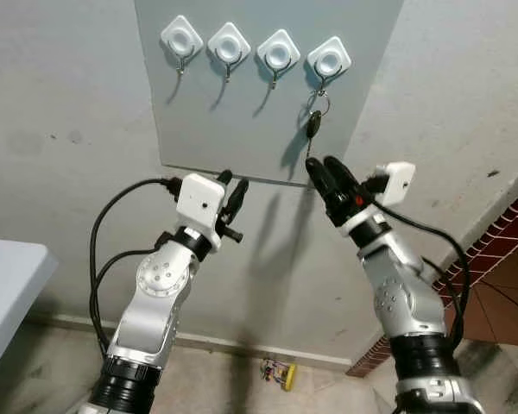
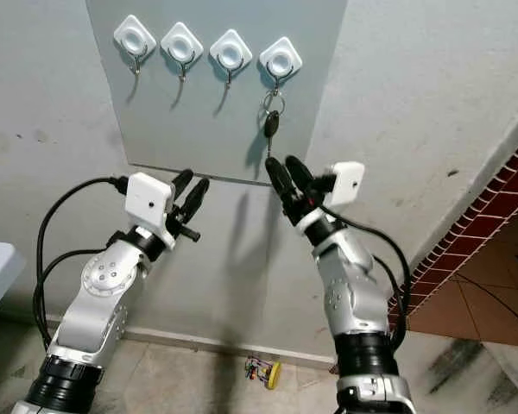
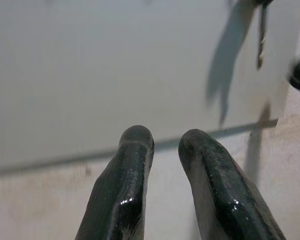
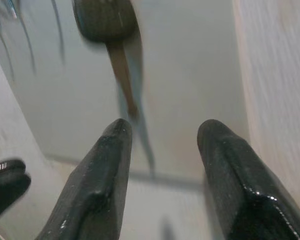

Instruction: Hang keys on a hook

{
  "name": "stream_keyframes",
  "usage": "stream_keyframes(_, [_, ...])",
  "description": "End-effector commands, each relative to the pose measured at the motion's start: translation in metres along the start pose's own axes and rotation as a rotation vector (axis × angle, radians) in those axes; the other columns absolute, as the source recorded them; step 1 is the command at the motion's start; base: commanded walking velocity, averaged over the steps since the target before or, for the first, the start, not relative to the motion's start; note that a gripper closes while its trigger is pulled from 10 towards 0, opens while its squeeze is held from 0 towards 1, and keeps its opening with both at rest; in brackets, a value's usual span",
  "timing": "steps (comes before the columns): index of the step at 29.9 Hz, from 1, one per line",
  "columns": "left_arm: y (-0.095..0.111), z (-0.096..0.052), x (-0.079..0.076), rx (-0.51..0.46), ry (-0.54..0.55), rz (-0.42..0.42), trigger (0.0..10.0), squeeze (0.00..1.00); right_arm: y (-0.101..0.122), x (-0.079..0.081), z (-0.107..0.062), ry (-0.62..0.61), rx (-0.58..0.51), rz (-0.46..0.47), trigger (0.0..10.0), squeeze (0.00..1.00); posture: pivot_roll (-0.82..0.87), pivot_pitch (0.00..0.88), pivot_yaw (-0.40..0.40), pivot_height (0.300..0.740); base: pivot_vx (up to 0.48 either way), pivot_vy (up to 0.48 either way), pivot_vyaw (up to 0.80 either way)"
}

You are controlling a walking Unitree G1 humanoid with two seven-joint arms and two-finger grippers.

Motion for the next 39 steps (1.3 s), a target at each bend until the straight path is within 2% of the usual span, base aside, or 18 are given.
stream_keyframes(1, [-0.012, -0.002, 0.001, 0.033, 0.007, -0.048, 10.0, 0.00, -0.004, -0.001, -0.006, -0.029, 0.009, -0.017, 10.0, 1.00, -0.03, 0.020, -0.048, 0.740, 0.000, 0.000, 0.00])
stream_keyframes(2, [-0.016, -0.003, 0.001, 0.042, 0.010, -0.083, 10.0, 0.00, -0.009, -0.001, -0.011, -0.051, 0.022, -0.003, 10.0, 1.00, -0.03, 0.020, -0.047, 0.740, 0.000, 0.000, 0.00])
stream_keyframes(3, [-0.017, -0.004, 0.003, 0.042, 0.018, -0.106, 10.0, 0.00, -0.011, -0.002, -0.013, -0.067, 0.022, -0.012, 10.0, 0.91, -0.03, 0.018, -0.043, 0.740, 0.000, 0.000, 0.00])
stream_keyframes(4, [-0.018, -0.004, 0.005, 0.040, 0.024, -0.119, 10.0, 0.00, -0.012, -0.003, -0.015, -0.078, 0.021, -0.022, 10.0, 0.91, -0.03, 0.018, -0.043, 0.740, 0.000, 0.000, 0.00])
stream_keyframes(5, [-0.022, -0.006, 0.008, 0.050, 0.041, -0.155, 10.0, 0.00, -0.015, -0.004, -0.018, -0.096, 0.030, -0.021, 10.0, 0.00, -0.04, 0.017, -0.041, 0.740, 0.000, 0.000, 0.00])
stream_keyframes(7, [-0.029, -0.009, 0.013, 0.059, 0.059, -0.199, 10.0, 0.00, -0.020, -0.008, -0.025, -0.132, 0.043, -0.032, 10.0, 0.00, -0.04, 0.015, -0.038, 0.740, 0.000, 0.000, 0.00])
stream_keyframes(8, [-0.039, -0.014, 0.017, 0.082, 0.081, -0.213, 10.0, 0.00, -0.026, -0.013, -0.031, -0.175, 0.060, -0.057, 10.0, 0.00, -0.04, 0.015, -0.035, 0.740, 0.000, 0.000, 0.00])
stream_keyframes(10, [-0.042, -0.016, 0.018, 0.087, 0.086, -0.215, 10.0, 0.00, -0.027, -0.013, -0.033, -0.185, 0.064, -0.063, 10.0, 0.00, -0.04, 0.015, -0.035, 0.740, 0.000, 0.000, 0.00])
stream_keyframes(11, [-0.050, -0.021, 0.026, 0.098, 0.137, -0.266, 10.0, 0.00, -0.033, -0.024, -0.039, -0.247, 0.098, -0.132, 10.0, 0.00, -0.05, 0.009, -0.031, 0.740, 0.000, 0.000, 0.00])
stream_keyframes(12, [-0.053, -0.024, 0.030, 0.096, 0.155, -0.271, 10.0, 0.00, -0.036, -0.031, -0.043, -0.281, 0.122, -0.180, 10.0, 0.00, -0.05, 0.008, -0.031, 0.740, 0.000, 0.000, 0.00])
stream_keyframes(15, [-0.054, -0.026, 0.031, 0.094, 0.165, -0.260, 10.0, 0.00, -0.037, -0.037, -0.047, -0.311, 0.138, -0.216, 10.0, 0.00, -0.05, 0.008, -0.031, 0.740, 0.000, 0.000, 0.00])
stream_keyframes(16, [-0.052, -0.030, 0.033, 0.082, 0.170, -0.256, 10.0, 0.00, -0.036, -0.043, -0.055, -0.342, 0.145, -0.263, 10.0, 0.00, -0.06, 0.004, -0.031, 0.740, 0.000, 0.000, 0.00])
stream_keyframes(19, [-0.059, -0.040, 0.042, 0.083, 0.211, -0.245, 10.0, 0.00, -0.042, -0.051, -0.071, -0.369, 0.188, -0.317, 10.0, 0.00, -0.06, 0.000, -0.032, 0.740, 0.000, 0.000, 0.00])
stream_keyframes(21, [-0.061, -0.042, 0.045, 0.085, 0.221, -0.223, 10.0, 0.00, -0.044, -0.053, -0.075, -0.382, 0.194, -0.314, 10.0, 0.00, -0.06, 0.000, -0.031, 0.740, 0.000, 0.000, 0.00])
stream_keyframes(23, [-0.071, -0.048, 0.046, 0.114, 0.231, -0.228, 10.0, 0.00, -0.049, -0.051, -0.080, -0.369, 0.217, -0.345, 10.0, 0.00, -0.07, 0.000, -0.031, 0.740, 0.000, 0.000, 0.00])
stream_keyframes(27, [-0.077, -0.056, 0.044, 0.123, 0.226, -0.239, 10.0, 0.00, -0.056, -0.051, -0.087, -0.386, 0.241, -0.375, 10.0, 0.00, -0.07, 0.000, -0.032, 0.740, 0.000, 0.000, 0.40])
stream_keyframes(33, [-0.074, -0.052, 0.044, 0.116, 0.231, -0.200, 10.0, 0.00, -0.058, -0.046, -0.085, -0.376, 0.242, -0.383, 10.0, 0.00, -0.05, 0.000, -0.039, 0.740, 0.000, 0.000, 0.80])
stream_keyframes(39, [-0.075, -0.049, 0.052, 0.138, 0.259, -0.187, 10.0, 0.00, -0.060, -0.045, -0.080, -0.365, 0.246, -0.389, 10.0, 0.00, -0.04, 0.003, -0.042, 0.740, 0.000, 0.000, 0.80])
Point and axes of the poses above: a point about 5 cm out from each wrist's last joint towards the gripper, its own z axis pointing out of the wrist towards the gripper, its own y axis along the axis of the wrist's last joint, x = y × z, the point moved 6 cm from there along z, pointing out of the wrist towards the gripper, and after that the axes turned 2 degrees about -z, right-handed, at the moved point
